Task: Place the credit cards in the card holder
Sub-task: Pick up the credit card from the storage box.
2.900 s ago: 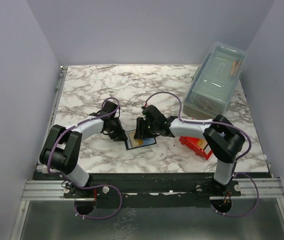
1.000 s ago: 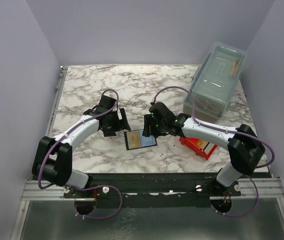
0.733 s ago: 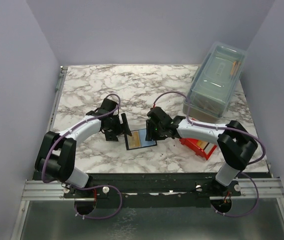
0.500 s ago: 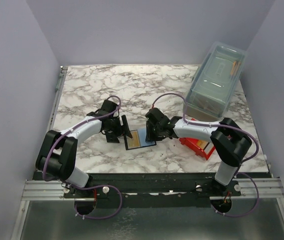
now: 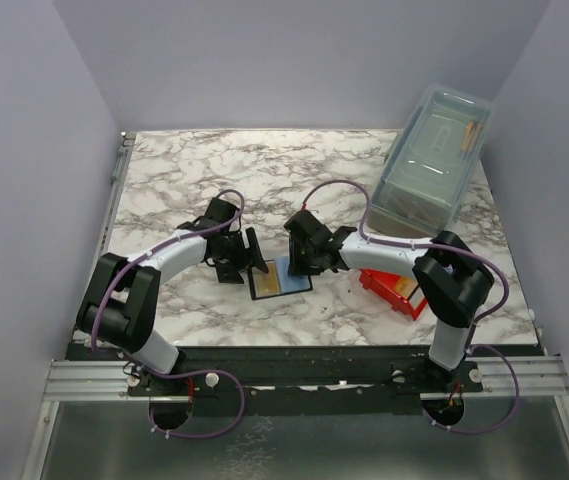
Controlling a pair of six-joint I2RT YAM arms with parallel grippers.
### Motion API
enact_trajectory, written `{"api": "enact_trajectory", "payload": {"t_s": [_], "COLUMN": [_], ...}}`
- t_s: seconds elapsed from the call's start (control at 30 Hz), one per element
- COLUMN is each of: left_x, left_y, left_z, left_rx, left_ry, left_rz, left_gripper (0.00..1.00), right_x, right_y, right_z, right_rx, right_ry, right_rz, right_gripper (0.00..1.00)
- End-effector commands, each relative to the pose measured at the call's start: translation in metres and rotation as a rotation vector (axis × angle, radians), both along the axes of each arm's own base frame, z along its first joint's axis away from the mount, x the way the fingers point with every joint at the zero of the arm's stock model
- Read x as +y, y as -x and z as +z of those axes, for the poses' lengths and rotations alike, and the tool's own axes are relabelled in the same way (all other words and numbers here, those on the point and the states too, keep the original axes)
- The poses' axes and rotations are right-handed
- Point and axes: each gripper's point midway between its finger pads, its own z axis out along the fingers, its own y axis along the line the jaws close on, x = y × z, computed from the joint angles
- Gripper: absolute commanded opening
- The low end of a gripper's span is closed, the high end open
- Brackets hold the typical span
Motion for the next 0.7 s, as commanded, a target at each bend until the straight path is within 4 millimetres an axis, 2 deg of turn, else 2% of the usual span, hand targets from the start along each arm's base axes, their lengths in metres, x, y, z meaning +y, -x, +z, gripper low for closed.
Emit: {"api": "enact_trajectory", "payload": {"t_s": [0.0, 0.1, 0.27, 0.43, 0.6, 0.67], "left_x": [-0.006, -0.005, -0.002, -0.002, 0.001, 0.003], "left_y": [-0.014, -0.012, -0.004, 0.001, -0.015, -0.023], "left_z": [0.010, 0.011, 0.017, 0.023, 0.044, 0.054], "left_rx": [-0.036, -0.031, -0.014, -0.015, -0.087, -0.124], "left_ry": [0.030, 0.029, 0.028, 0.038, 0.007, -0.009], "left_rz": [-0.002, -0.003, -0.005, -0.001, -0.014, -0.020], "left_gripper": [0.78, 0.78, 0.78, 0.78, 0.88, 0.90], "right_x": [-0.043, -0.048, -0.021, -0.007, -0.006, 0.003], "right_y": [-0.001, 0.006, 0.016, 0.021, 0.017, 0.014], "right_z": [0.006, 0.010, 0.018, 0.008, -0.004, -0.003], "right_rx": [-0.034, -0.021, 0.010, 0.034, 0.053, 0.050], "right_ry": [0.172, 0.182, 0.037, -0.079, -0.077, -0.113], "right_rz": [-0.068, -0.038, 0.031, -0.002, -0.063, -0.055], "right_gripper": [0.39, 0.48, 0.57, 0.57, 0.56, 0.56]}}
